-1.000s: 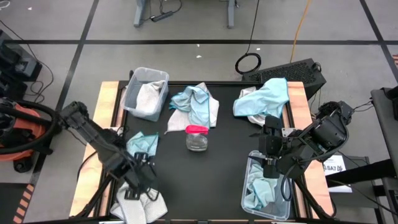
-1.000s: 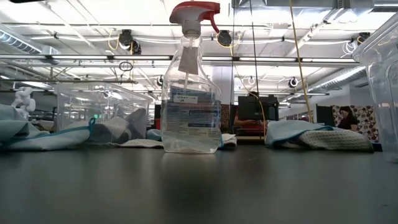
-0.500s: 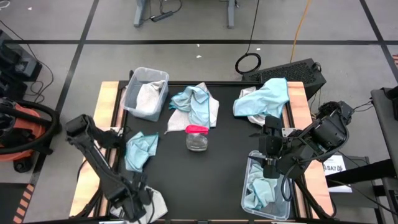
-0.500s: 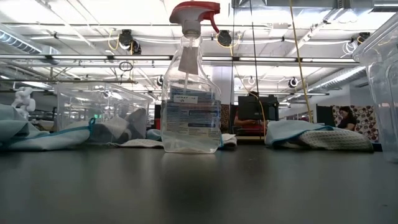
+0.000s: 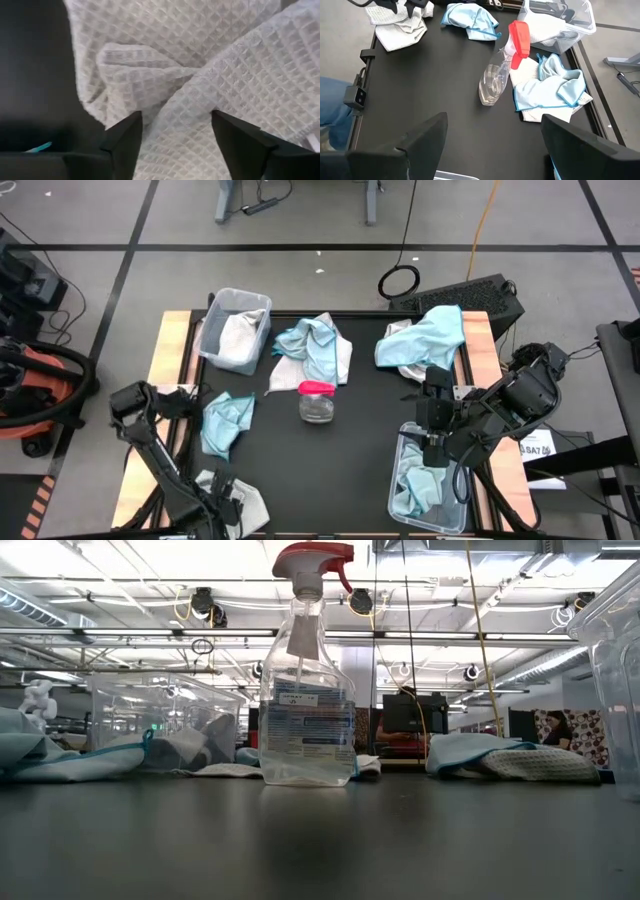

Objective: Sort microfiber towel by color & place in baskets
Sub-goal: Put the bottom left gray towel into the left transparent bin

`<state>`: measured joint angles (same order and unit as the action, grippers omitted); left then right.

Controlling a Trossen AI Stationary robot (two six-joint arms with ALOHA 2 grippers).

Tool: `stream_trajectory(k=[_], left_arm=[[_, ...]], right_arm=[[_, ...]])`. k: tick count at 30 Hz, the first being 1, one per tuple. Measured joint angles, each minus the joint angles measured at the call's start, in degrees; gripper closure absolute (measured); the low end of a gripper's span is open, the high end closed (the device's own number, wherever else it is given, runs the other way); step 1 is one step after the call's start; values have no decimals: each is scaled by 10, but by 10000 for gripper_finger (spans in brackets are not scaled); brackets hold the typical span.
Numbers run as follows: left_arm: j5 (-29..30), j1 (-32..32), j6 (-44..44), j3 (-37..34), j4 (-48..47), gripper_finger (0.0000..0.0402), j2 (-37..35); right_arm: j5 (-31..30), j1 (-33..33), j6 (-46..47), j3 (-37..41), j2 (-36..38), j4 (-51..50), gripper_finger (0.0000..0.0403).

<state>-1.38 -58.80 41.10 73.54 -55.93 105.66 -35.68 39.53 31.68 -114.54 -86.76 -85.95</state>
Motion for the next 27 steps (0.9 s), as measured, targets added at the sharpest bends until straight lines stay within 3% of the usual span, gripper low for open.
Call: stream_trajectory(k=[9,13,19,27], left_arm=[[42,-4,1,0,23,40,34],[42,-2,-1,1,28,33,50],[36,-2,-31,3,33,108,71],[30,-1,-86,2,38,306,77]], right_arm=[[0,0,1,0,0,5,90],[0,0,2,0,0,5,90],[0,3,6,0,0,5,90],[0,11,7,0,-1,7,90]])
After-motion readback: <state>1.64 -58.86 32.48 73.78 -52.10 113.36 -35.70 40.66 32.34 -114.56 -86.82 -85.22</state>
